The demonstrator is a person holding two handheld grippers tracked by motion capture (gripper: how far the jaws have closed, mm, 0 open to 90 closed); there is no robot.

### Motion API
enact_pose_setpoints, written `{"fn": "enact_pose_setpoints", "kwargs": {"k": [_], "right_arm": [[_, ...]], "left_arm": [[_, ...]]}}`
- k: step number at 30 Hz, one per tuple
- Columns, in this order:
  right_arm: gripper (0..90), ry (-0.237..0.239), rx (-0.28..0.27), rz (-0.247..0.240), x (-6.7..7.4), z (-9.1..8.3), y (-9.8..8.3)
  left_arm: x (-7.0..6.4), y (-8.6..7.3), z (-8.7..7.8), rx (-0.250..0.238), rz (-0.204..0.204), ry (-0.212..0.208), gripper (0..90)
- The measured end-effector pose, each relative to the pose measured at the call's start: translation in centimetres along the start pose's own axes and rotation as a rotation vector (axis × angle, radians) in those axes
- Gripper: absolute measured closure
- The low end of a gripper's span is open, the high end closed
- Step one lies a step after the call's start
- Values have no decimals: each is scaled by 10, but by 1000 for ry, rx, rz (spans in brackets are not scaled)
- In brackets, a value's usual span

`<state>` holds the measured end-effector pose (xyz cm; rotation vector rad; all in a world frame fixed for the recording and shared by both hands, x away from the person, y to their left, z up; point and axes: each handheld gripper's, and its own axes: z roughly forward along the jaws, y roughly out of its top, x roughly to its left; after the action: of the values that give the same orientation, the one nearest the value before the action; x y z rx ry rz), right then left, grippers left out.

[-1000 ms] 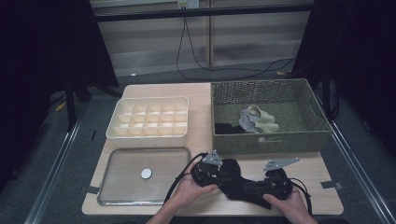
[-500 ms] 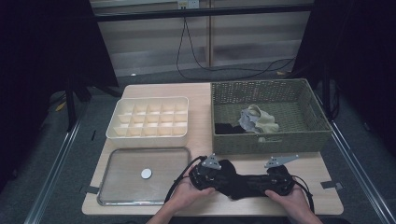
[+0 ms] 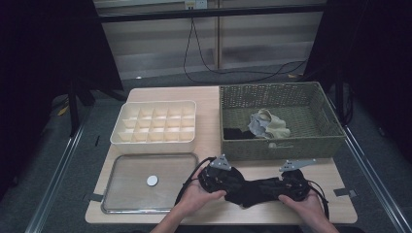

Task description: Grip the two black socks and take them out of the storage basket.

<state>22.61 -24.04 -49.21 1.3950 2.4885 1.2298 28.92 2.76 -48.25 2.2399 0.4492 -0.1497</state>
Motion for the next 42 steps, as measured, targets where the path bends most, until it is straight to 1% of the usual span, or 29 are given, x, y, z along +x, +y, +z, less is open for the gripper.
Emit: {"fn": "enact_pose_setpoints", "kwargs": {"k": [1, 4, 5, 7, 9, 11, 14, 15, 16, 18, 20, 21, 22, 23, 25, 27, 29, 31, 32, 33, 34, 35, 36, 37, 38, 39, 40, 42], "right_arm": [[720, -1, 1, 6, 0, -1, 0], [720, -9, -16, 16, -4, -7, -1], [719, -9, -17, 21, -5, -8, -2], [716, -12, -25, 28, -7, -12, -3], [715, -23, -32, 34, -11, -15, -5], [712, -34, -34, 47, -14, -18, -7], [701, -45, -42, 60, -17, -22, -9], [694, -57, -46, 65, -18, -22, -10], [690, -58, -49, 73, -18, -23, -10], [682, -65, -51, 77, -19, -22, -10], [679, -66, -52, 77, -19, -22, -9], [676, -67, -52, 76, -18, -22, -9], [676, -67, -54, 73, -19, -22, -9], [675, -66, -55, 78, -19, -22, -9], [673, -70, -61, 78, -19, -24, -9], [664, -77, -67, 82, -20, -25, -10], [647, -81, -68, 80, -20, -26, -10], [644, -79, -72, 75, -20, -26, -9], [640, -86, -70, 72, -20, -26, -9], [639, -91, -67, 70, -20, -26, -9], [638, -90, -65, 72, -20, -26, -10], [637, -97, -64, 74, -21, -26, -10], [636, -104, -65, 70, -21, -27, -9], [632, -111, -63, 67, -22, -27, -9], [628, -116, -63, 72, -22, -27, -10], [624, -118, -60, 75, -22, -27, -10], [619, -120, -53, 78, -23, -27, -10], [616, -123, -42, 78, -23, -25, -10]], "left_arm": [[4, 2, 1, -8, -13, 2, 717], [11, 5, 3, -24, -35, 14, 720], [14, 7, 2, -9, -32, 22, 720], [15, 8, 3, -35, -47, 18, 720], [18, 12, 4, -42, -56, 13, 715], [19, 12, 7, -46, -66, 6, 705], [20, 11, 17, -12, -59, 17, 682], [20, 11, 18, 0, -54, 22, 671], [20, 11, 20, -4, -62, 16, 662], [19, 11, 20, -2, -58, 21, 614], [20, 11, 17, 3, -56, 26, 608], [21, 11, 17, -3, -56, 25, 604], [21, 11, 17, -3, -65, 23, 604], [21, 10, 19, -4, -65, 28, 604], [21, 9, 21, 16, -53, 32, 604], [20, 7, 24, 24, -42, 44, 606], [20, 7, 24, 28, -41, 45, 616], [20, 8, 23, 44, -36, 57, 629], [20, 7, 24, 28, -36, 51, 639], [20, 7, 24, 34, -30, 66, 659], [21, 7, 24, 32, -28, 64, 688], [22, 7, 23, 38, -24, 72, 715], [22, 6, 24, 34, -31, 84, 754], [23, 6, 24, 34, -49, 84, 780], [24, 6, 23, 40, -45, 88, 804], [24, 6, 23, 37, -47, 92, 833], [24, 5, 24, 24, -51, 80, 844], [25, 6, 24, 28, -55, 79, 862]]}}
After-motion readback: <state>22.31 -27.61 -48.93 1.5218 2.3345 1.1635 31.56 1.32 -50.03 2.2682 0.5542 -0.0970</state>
